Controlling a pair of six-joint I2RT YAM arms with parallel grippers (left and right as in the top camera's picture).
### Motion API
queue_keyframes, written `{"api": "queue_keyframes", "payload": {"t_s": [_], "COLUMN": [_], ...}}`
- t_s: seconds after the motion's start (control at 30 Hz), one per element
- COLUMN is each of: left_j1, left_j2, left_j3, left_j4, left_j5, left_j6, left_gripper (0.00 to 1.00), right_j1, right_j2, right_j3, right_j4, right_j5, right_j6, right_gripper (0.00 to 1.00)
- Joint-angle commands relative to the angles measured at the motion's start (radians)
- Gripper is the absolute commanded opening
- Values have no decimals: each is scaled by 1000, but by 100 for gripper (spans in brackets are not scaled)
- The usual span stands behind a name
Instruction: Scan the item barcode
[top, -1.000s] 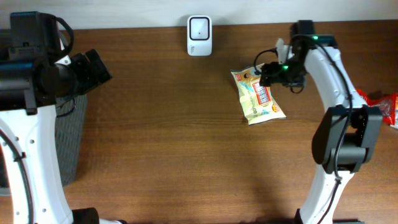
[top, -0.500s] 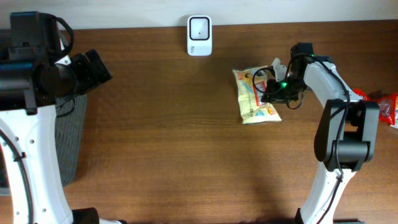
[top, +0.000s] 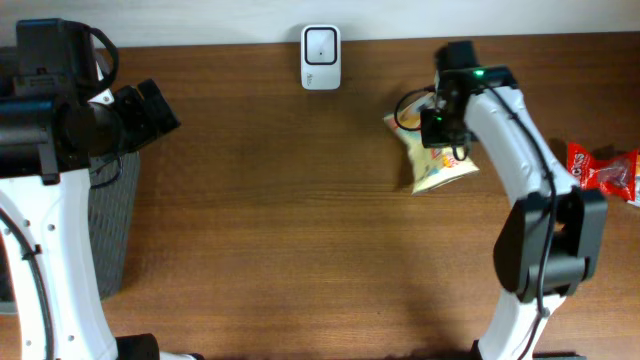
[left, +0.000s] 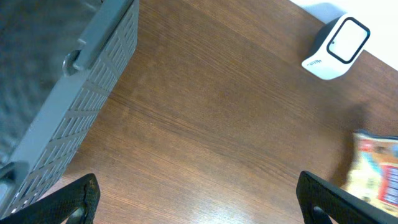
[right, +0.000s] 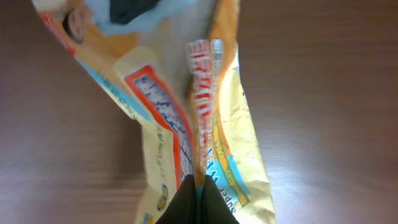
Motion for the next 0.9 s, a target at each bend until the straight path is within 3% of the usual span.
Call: {"api": "queue_keyframes", "payload": {"t_s": [0.0, 0.43, 0.53, 0.73, 0.77, 0.8, 0.83, 0.87], "left_j1": [2, 2, 2, 2, 2, 2, 2, 2], "left_j2": [-2, -2, -2, -2, -2, -2, -2, -2], "left_j3": [-1, -1, -1, -1, -1, -1, -1, -1], "left_j4": [1, 1, 1, 1, 1, 1, 1, 1], "left_j5": [0, 0, 0, 0, 0, 0, 0, 0], "left_j6": [-8, -8, -8, -8, -8, -8, -8, -8], "left_gripper": [99, 99, 99, 99, 99, 99, 99, 99], "right_j1": [132, 473, 521, 407, 368, 327, 287, 251], "right_j2": [-31, 100, 129, 53, 37, 22, 8, -1], "right_j3": [18, 9, 10, 91, 122, 156, 190, 220], "right_j4": [-35, -9, 0, -33, -61, -94, -126, -154], "right_j5": [532, 480, 371, 185, 166, 147, 134, 123], "right_j6": [237, 353, 353, 341, 324, 295, 268, 238], "right_gripper": [4, 4, 4, 8, 16, 48, 98, 99]}}
